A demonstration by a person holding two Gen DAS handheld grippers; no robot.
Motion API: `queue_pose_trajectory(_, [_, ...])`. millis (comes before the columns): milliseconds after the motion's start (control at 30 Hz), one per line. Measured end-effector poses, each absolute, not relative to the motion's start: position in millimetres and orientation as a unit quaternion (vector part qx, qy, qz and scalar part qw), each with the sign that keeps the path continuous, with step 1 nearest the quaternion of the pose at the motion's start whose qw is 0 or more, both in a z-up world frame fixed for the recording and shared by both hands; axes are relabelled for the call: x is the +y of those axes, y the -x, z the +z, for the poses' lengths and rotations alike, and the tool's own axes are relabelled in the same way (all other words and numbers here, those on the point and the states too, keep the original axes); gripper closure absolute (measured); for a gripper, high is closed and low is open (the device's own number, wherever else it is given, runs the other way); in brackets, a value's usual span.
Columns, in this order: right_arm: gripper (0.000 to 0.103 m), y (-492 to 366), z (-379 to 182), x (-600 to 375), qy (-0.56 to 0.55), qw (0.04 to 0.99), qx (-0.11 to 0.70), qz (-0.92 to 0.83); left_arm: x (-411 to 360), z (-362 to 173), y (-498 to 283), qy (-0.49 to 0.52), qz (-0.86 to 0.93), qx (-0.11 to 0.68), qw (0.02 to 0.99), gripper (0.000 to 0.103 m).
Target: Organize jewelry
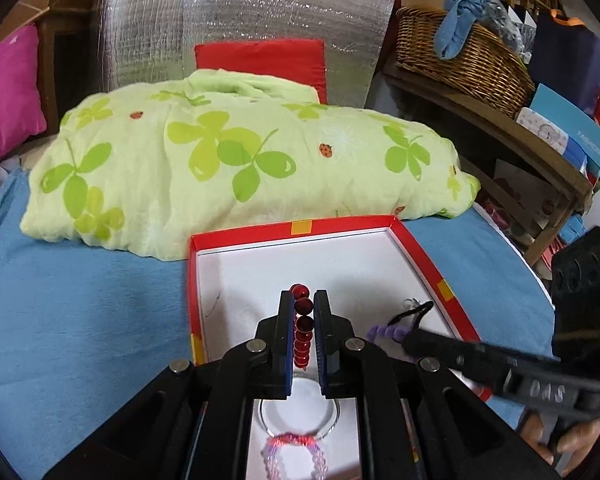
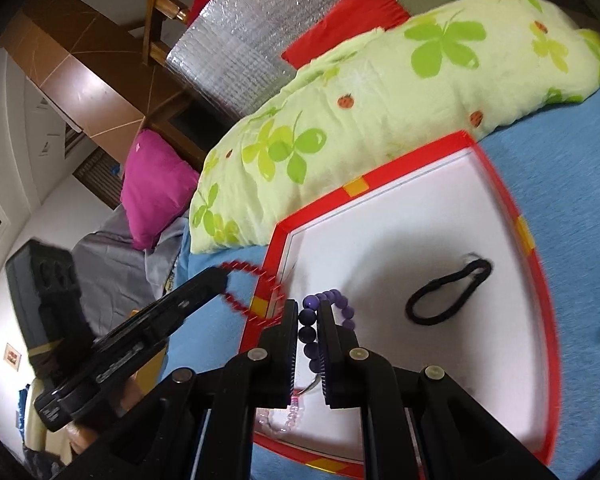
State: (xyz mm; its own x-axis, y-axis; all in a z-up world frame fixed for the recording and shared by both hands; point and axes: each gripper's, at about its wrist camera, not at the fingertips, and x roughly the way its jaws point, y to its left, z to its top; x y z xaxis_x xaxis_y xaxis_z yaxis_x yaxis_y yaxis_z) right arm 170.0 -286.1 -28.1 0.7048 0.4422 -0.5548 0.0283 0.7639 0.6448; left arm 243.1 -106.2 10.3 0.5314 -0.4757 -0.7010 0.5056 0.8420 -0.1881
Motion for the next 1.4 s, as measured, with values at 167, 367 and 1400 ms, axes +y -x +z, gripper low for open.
queue_pose_trajectory(167, [0.093, -174.7, -34.4, -279.9, -0.324, 0.86, 0.374, 0.123, -113.1, -1.1, -252.2, -0.016, -0.278, 0.405, 0.871, 0.093])
queue_pose_trajectory(367, [0.092, -178.4, -38.1, -279.5, -0.328, 0.858, 0.377, 0.121, -121.9, -6.4, -253.9, -0.024, -0.281, 0.407, 0.869, 0.093])
queue_pose_trajectory(1400, [0.051, -156.4, -25.1, -323.2, -0.316, 0.879, 0.356, 0.034, -95.9, 3.2, -228.8, -0.075, -0.173, 0.401, 0.896, 0.045])
